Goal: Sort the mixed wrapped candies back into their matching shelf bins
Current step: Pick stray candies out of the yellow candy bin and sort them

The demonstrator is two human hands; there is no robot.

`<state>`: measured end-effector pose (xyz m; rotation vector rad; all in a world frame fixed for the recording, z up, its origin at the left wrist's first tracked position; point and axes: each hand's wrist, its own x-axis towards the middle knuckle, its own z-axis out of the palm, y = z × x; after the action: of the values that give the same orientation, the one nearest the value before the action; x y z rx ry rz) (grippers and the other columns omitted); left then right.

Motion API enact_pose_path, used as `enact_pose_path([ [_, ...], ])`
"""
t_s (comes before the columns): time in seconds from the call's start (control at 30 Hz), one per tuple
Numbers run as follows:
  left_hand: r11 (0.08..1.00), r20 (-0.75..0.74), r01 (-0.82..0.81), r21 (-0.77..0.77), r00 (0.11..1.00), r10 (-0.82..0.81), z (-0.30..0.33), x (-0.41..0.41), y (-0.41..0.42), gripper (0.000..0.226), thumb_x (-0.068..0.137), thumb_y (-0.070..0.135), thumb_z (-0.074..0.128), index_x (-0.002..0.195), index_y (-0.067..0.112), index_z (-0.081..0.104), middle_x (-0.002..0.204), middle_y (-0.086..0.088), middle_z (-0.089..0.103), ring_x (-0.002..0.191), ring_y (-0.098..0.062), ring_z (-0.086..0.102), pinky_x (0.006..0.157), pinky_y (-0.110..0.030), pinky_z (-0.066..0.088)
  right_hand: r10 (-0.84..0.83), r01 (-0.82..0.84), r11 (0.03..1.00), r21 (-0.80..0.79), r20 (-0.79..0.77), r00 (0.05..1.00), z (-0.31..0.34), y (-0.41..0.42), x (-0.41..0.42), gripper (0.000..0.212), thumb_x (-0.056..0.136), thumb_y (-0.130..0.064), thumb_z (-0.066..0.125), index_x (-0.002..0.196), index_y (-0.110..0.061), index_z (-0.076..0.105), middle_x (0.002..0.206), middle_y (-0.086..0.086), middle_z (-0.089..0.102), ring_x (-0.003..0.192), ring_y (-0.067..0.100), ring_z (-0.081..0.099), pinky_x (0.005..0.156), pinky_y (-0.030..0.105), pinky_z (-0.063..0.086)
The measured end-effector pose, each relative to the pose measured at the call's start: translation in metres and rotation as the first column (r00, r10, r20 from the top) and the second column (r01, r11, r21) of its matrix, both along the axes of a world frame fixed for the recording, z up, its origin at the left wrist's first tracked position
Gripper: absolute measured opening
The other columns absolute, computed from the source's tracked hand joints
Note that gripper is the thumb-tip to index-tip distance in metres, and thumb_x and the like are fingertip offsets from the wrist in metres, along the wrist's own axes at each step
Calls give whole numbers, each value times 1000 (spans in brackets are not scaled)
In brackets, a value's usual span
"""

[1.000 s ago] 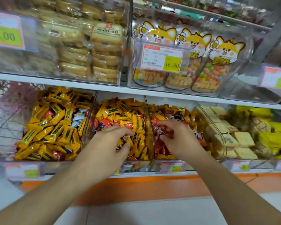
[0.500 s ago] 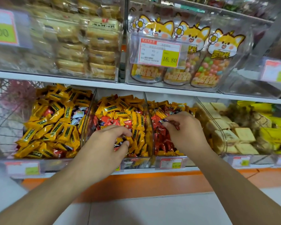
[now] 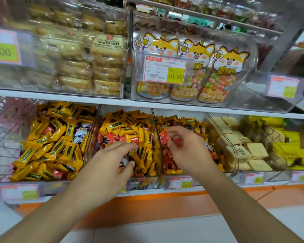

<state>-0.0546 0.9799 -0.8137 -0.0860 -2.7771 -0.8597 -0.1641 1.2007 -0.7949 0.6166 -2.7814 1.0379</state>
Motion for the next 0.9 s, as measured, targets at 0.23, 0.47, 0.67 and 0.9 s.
enact_pose_path([
  [0.23,988,39,149,-29,988,-147,-7,-31,26,62,105,43,48,158,51,18,161,37,14,146,15,9,112,-6,3,-154,144,972,185,40,987,-10,42,-62,47,99,-19,66,144,-21,56,139,4,61,121,24,60,101,35,52],
  [0.47,984,77,180,-16,981,-178,-12,-48,42,59,105,49,43,158,54,15,161,41,4,149,13,7,112,-5,2,-62,48,964,261,46,997,-21,47,-75,37,98,-21,68,133,-31,67,137,-7,65,117,14,62,85,15,43],
  [0.67,986,54,163,-21,985,-162,-14,-47,46,56,105,49,44,157,51,25,160,41,7,148,13,10,113,-7,6,-112,110,982,155,3,994,-25,56,-69,17,92,-23,77,108,-31,74,114,-8,71,102,7,65,63,-1,34],
  [0.9,989,35,148,-20,988,-147,-10,-38,47,53,105,46,47,155,49,31,159,38,17,146,12,17,111,-5,8,-219,220,975,14,-61,974,-10,64,-54,14,96,-22,73,102,-35,73,93,-11,67,45,8,58,36,18,37],
])
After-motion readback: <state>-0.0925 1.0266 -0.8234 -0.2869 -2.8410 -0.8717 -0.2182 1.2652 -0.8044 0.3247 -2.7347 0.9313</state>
